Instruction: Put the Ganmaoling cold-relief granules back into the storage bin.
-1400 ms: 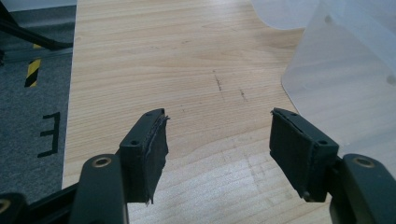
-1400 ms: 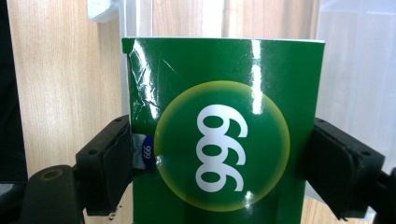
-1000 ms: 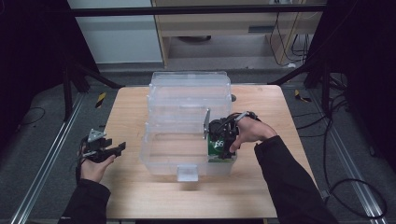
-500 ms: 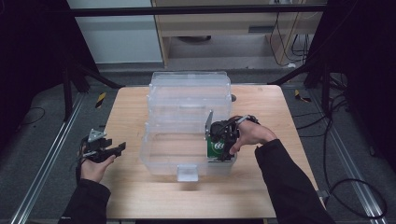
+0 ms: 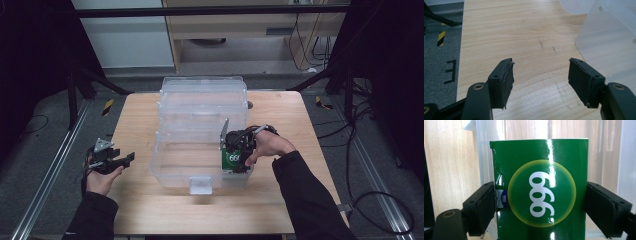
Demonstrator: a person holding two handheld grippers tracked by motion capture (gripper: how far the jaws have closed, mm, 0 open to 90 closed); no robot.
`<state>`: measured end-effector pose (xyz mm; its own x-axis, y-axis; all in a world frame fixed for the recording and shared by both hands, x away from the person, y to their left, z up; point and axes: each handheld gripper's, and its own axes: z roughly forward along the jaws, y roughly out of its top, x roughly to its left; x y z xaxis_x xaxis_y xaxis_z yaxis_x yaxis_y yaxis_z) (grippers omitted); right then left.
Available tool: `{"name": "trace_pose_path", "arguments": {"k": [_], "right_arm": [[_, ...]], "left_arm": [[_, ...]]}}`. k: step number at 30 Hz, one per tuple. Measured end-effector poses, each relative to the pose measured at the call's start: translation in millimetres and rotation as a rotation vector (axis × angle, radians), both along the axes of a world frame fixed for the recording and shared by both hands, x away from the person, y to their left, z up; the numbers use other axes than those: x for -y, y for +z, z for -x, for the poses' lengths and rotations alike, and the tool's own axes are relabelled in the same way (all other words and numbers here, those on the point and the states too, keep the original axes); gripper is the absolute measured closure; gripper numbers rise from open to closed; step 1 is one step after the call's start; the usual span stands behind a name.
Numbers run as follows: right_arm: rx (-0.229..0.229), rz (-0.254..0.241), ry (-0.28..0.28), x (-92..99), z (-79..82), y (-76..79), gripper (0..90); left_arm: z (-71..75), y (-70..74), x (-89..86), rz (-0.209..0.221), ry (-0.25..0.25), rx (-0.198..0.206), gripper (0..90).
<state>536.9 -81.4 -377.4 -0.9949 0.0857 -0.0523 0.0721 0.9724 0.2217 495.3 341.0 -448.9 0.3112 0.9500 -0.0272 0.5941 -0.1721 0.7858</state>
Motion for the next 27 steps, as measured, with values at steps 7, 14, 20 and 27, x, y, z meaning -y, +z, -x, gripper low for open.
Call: {"name": "trace_pose_path", "arguments": {"k": [7,14,20,27], "right_arm": [[-0.001,-0.010,-0.004,2.3,-0.6,0.9,15.7],[-0.008,-0.050,-0.045,4.9,1.8,9.2,20.3],[0.026,-0.106,-0.077,10.5,3.8,18.5,26.1],[0.060,-0.154,-0.124,17.0,16.0,32.6,34.2]], "left_arm": [[-0.1,0.3,0.4,-0.005,-0.005,-0.003,36.1],[0.0,0.5,0.3,-0.001,-0.002,0.001,36.2],[0.5,1.7,1.0,0.000,-0.006,0.005,36.4],[1.6,4.0,-0.4,0.007,-0.009,0.015,37.2]]}}
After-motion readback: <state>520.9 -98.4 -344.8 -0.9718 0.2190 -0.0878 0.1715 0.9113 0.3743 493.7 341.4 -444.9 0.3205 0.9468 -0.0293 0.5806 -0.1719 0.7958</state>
